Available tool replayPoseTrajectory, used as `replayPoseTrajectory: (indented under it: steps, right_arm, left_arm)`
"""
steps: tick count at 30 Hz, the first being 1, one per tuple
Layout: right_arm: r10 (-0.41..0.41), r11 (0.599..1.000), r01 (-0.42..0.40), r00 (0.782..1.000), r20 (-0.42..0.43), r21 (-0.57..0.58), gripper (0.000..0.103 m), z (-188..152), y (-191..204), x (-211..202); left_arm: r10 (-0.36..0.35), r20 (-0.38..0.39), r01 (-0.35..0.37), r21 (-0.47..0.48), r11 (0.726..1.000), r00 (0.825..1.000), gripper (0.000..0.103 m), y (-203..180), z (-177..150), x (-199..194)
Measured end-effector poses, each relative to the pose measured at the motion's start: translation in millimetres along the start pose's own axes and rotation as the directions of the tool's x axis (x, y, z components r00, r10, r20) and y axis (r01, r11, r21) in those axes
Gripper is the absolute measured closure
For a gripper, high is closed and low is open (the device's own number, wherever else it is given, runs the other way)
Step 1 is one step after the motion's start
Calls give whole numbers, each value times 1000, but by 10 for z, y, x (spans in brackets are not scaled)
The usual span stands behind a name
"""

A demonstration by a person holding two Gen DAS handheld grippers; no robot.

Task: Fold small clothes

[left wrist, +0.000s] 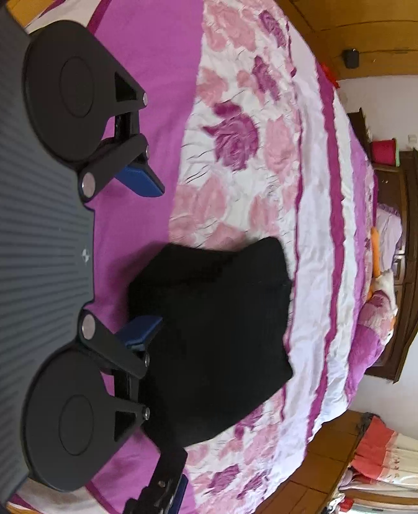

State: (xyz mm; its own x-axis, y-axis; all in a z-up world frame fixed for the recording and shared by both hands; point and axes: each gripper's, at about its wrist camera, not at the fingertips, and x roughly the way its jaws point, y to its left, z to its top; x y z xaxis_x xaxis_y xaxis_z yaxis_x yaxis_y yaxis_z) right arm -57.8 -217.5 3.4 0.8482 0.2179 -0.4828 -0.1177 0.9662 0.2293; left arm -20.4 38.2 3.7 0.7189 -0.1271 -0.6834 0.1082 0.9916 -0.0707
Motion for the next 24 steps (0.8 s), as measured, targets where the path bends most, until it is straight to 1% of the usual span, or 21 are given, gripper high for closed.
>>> replayPoseTrajectory:
  steps: [3, 8, 12, 17, 21, 24]
  right_arm:
    - [-42, 999, 41, 999, -20, -23, 22, -128, 31, 38]
    - [-83, 996, 81, 995, -58, -31, 22, -295, 9, 148]
    - [-148, 989, 145, 982, -115, -31, 23, -419, -42, 294]
    - [-161, 986, 156, 979, -123, -51, 22, -517, -39, 351]
    - [-144, 990, 144, 982, -120, -14, 23, -531, -101, 363]
    - [-133, 991, 134, 985, -108, 2, 23, -547, -118, 350]
  left_arm:
    - [0, -33, 0, -6, 1000, 999, 19, -24, -114, 102]
    - [51, -65, -51, -3, 999, 997, 18, -96, -239, 256]
    - [77, -78, -76, 18, 997, 994, 16, -135, -271, 343]
    - [101, -79, -98, 51, 994, 992, 13, -198, -297, 393]
    - [107, -79, -101, 68, 993, 991, 11, -217, -310, 410]
    - [103, -78, -99, 57, 993, 992, 11, -195, -318, 418]
